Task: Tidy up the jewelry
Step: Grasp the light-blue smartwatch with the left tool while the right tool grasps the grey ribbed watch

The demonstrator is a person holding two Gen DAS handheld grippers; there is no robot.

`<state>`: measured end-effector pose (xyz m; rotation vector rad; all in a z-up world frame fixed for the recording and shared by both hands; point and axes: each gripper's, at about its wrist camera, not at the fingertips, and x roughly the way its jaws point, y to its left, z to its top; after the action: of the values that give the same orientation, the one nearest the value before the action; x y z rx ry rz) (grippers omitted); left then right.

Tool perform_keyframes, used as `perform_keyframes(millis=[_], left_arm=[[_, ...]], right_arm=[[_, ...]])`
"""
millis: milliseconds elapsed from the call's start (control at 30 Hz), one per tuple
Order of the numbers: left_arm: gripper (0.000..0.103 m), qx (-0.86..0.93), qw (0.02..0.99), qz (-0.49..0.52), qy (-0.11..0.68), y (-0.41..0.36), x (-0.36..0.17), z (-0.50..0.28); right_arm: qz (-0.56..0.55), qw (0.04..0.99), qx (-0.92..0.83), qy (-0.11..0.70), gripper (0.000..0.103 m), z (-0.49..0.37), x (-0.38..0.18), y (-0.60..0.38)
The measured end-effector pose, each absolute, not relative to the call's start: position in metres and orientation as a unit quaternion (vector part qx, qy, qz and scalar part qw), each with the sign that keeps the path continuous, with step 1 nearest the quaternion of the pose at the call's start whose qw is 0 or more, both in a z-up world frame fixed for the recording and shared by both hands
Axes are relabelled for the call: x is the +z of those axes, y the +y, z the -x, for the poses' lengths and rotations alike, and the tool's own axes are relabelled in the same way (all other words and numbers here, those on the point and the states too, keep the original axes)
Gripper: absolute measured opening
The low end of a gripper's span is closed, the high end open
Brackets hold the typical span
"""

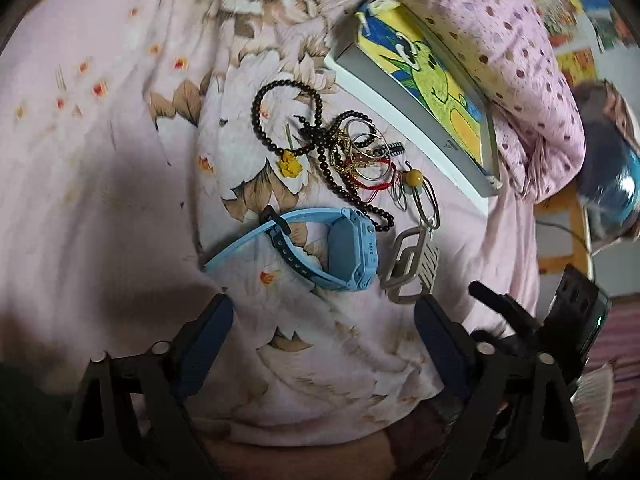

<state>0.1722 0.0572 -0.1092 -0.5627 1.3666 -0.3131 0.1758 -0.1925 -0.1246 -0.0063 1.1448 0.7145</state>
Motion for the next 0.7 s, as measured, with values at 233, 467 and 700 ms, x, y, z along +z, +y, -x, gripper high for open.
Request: perform_keyframes(millis=[233,467,700], left_arm=[[0.055,-0.131,0.709,0.289,0.63,0.064,-0.122,-0.185],[0.04,-0.122,0.707,0.299,0.629,0.064,-0.13,-0.194],[0.025,-0.108,0.726,0.249,0.632,0.053,-0.13,-0.197]], right_arm=[[-0.02,0.752,0.351,0.557,0.088,-0.194,-0.142,-0.181],[-0.007,0.753,0.358,0.552,0.086,-0.199,-0.146,-0.165],[0.047,0.769,0.344,0.537,0.072,-0.201,-0.152,-0.151]])
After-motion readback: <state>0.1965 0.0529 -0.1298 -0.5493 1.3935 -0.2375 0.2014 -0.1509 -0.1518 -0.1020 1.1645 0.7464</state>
